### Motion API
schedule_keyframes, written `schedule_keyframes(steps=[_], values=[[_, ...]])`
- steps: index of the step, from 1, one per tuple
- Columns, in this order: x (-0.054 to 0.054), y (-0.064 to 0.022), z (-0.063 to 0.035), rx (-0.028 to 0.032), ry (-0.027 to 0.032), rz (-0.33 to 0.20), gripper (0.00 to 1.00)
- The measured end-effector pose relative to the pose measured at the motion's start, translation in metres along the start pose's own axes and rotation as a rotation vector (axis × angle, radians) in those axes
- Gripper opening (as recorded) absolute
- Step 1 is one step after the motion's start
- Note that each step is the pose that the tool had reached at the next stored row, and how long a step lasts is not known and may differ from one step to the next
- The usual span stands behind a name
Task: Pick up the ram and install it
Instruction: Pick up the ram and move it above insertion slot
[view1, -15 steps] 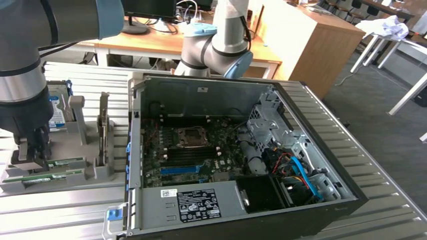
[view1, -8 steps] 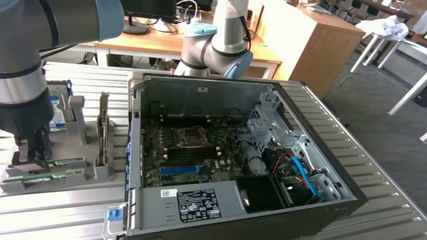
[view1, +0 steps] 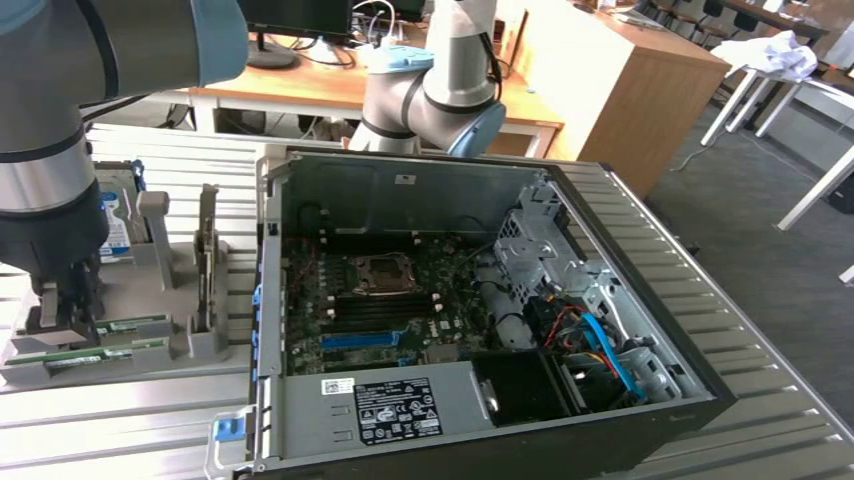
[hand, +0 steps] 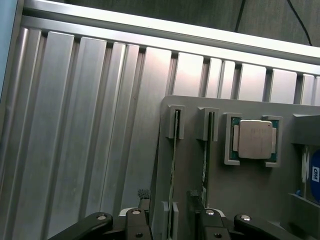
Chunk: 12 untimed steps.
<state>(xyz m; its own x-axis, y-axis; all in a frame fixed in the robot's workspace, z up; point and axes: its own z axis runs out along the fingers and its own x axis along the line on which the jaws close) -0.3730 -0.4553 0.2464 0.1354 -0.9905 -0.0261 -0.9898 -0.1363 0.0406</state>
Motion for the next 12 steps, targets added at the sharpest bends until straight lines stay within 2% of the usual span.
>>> schedule_keyframes(steps=[12], values=[[-0.0031, -0.0007, 0.0067, -0.0002, 0.0002, 0.0, 0.41]])
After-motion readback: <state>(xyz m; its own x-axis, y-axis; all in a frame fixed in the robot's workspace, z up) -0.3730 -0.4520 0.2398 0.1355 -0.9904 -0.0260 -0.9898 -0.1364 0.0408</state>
